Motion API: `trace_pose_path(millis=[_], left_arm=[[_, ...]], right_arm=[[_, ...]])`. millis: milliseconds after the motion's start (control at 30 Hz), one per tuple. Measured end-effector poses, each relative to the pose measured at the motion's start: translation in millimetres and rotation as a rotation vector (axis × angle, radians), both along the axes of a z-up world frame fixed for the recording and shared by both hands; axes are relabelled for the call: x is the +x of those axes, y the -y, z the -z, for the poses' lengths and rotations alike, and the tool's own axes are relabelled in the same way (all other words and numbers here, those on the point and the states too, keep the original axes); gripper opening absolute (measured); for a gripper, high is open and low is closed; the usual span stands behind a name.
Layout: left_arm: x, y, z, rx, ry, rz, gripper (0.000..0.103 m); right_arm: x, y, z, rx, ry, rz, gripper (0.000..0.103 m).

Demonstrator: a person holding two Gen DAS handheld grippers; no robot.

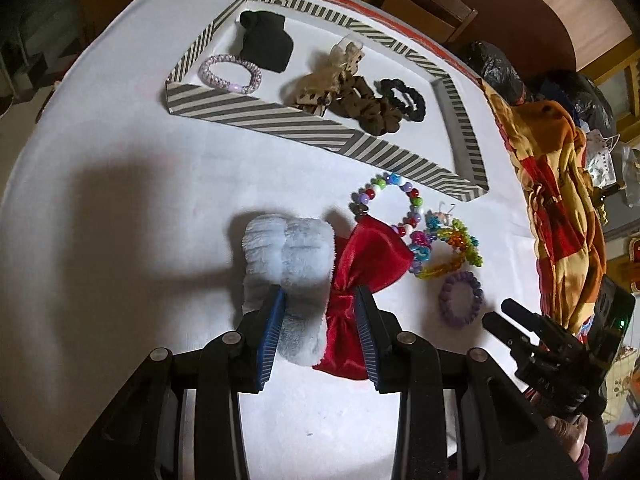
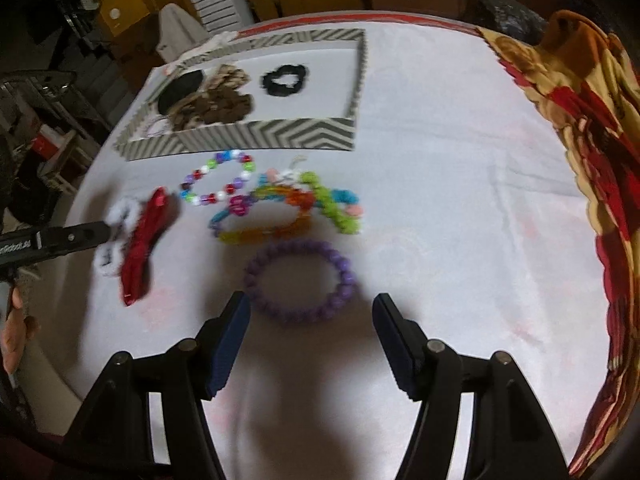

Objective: Organize jewelry
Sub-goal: 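Lower the left gripper onto the white fluffy scrunchie and grasp it, then grasp the purple beaded bracelet with the right gripper while the left holds the white scrunchie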

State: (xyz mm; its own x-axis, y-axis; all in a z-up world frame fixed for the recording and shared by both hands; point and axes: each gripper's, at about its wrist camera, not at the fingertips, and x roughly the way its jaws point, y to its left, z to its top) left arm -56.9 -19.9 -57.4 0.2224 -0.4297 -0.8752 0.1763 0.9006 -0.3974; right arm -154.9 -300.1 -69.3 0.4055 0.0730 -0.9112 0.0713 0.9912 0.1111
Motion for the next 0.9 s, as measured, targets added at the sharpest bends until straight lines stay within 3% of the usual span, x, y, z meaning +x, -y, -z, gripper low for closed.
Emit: trace_pose_path(millis=[167,233,333,400,433,567,733,900], left_arm=[[3.9,1.5,5.1,0.045,0.011,0.017,0.027],[4.0,1.7,6.5,0.084,0.023,0.014,0.027],[5.2,0.3,14.3,0.146,0.019,0.015,0.027],[6.7,-2.6,22.0,0.155,-0.006,0.006,0.024],[6.4,-5.9,22.0,0.15,0.01,-0.01,0.018],[7.2,-19.0,19.3,0.091,-0.008,-0.039,0.013],[5.1,-26.6,-6.2,0.088,0.056,-0.04,0.013],[15.0,-25.2,-36.6,0.073,0.118,-0.038,0.013]], right_arm=[[12.7,10.0,15.6,-0.031,-0.015,0.019,0.066],[18.3,8.1,22.6,-0.055,-0.016,0.009,0.059],[22.6,0.4,24.9,-0.112,0.009,-0.024,0.043],[24.0,-5.7,25.2,-0.173,0.025,-0.053,0.014],[24.1,-7.9,25.1,-0.185,0.029,-0.066,0.01],[24.8,-3.3,21.7,-0.122,0.024,-0.069,0.009],[21.7,11.2,-4.8,0.001,0.069,-0.04,0.009],[24.3,10.7,-36.5,0.026,0.127,-0.047,0.009]])
